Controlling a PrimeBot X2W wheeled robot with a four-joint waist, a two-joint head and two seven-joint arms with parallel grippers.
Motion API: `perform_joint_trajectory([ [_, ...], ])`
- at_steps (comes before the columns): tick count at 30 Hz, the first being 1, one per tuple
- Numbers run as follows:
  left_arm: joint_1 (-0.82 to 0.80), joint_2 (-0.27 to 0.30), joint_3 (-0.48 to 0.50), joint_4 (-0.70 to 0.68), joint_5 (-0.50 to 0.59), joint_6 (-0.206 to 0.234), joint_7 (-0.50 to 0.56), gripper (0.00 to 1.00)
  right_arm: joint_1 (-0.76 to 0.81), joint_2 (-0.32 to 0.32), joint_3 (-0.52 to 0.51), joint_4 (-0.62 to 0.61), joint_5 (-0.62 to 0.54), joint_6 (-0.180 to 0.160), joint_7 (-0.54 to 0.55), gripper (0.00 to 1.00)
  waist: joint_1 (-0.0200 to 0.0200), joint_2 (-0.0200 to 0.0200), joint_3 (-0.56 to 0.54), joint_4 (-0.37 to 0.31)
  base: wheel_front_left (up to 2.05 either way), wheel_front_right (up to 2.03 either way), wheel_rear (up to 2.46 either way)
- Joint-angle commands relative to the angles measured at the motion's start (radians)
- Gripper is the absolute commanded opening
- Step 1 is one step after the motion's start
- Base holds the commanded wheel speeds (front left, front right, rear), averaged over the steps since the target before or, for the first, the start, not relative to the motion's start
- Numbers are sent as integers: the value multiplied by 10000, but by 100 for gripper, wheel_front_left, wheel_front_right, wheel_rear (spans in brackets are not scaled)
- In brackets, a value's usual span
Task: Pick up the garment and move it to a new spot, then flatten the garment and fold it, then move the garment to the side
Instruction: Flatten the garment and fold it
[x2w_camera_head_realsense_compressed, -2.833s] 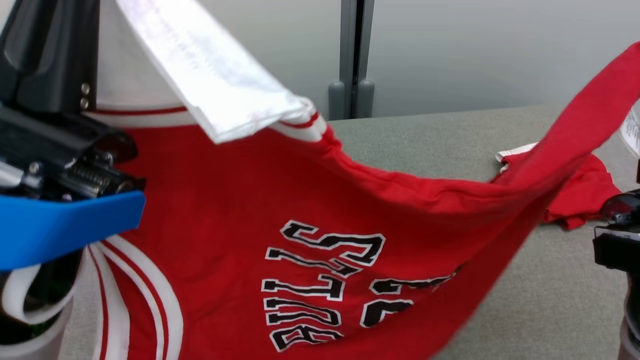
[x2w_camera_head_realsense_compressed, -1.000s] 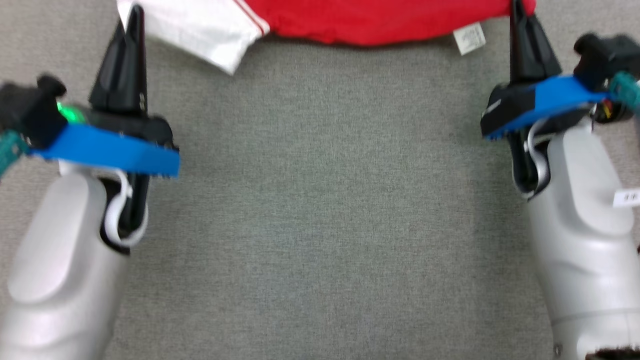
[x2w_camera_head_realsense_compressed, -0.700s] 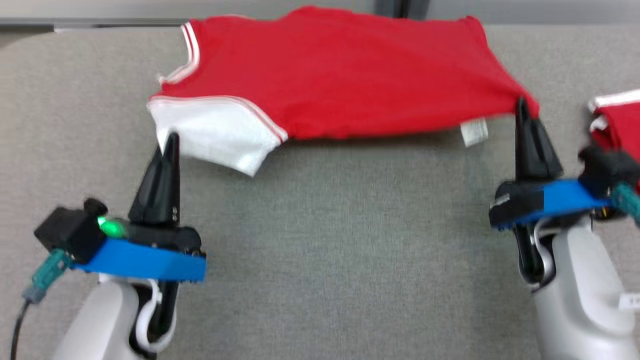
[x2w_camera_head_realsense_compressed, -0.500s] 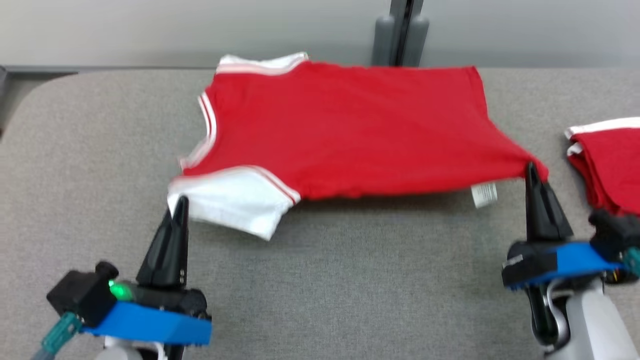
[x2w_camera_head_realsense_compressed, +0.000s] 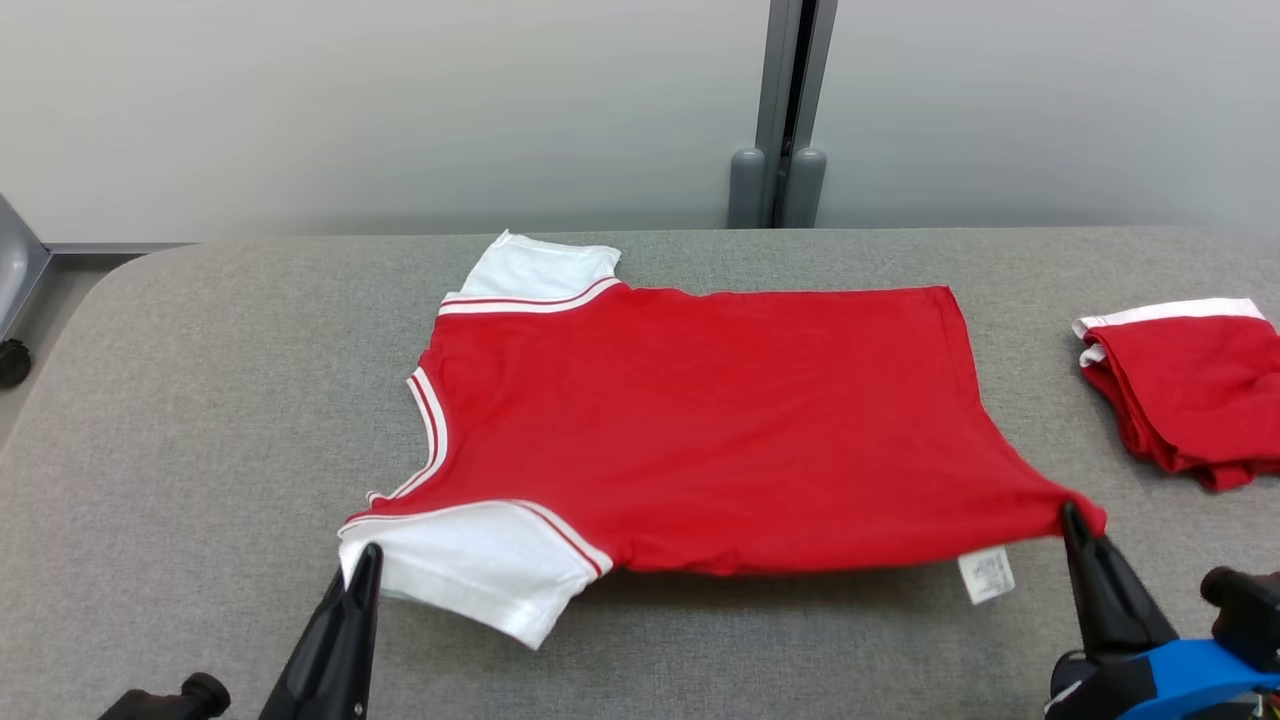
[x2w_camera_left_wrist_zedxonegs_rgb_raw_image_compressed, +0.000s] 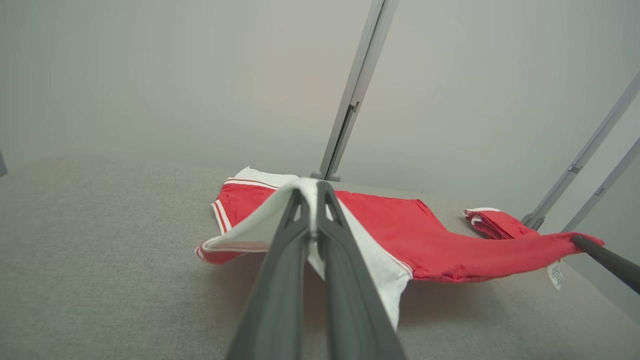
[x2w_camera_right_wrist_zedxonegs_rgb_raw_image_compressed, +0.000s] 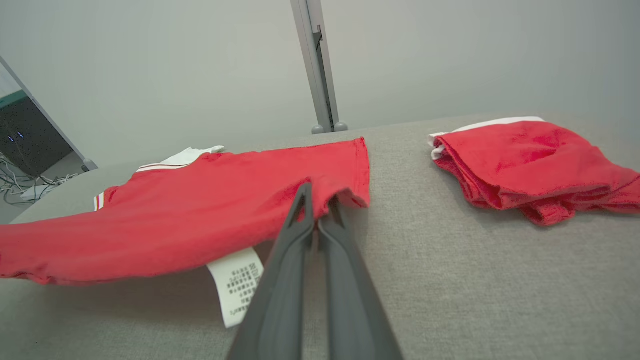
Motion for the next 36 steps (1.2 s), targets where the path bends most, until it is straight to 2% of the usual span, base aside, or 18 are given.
perform_joint_trajectory([
  [1,125,64,-30,-2,-51,49,62,0,206,-19,-1,-42,2,0,179,0,2,0,2,0,0,0,0],
  [4,271,-95,-162,406,-389,-45,244,0,407,-19,2,339,-18,0,909,0,2,0,48,-13,0,0,0],
  [15,-681,-515,-452,2015,-1048,-649,487,0,-363,-19,-20,2127,231,0,2066,0,2,0,282,19,0,0,0],
  [23,-2388,-1145,-456,3143,-1615,-1212,599,0,-1252,-21,-210,2784,809,0,2153,0,2,0,330,208,0,0,0],
  [29,-4038,-1609,-549,4668,-1719,-1545,773,0,-2356,-21,-482,3633,1048,0,2337,0,2,0,429,213,0,0,0],
  [36,-5435,-1732,-528,6386,-1660,-1778,899,0,-3640,-21,-892,4701,730,0,2395,0,2,0,554,115,0,0,0],
])
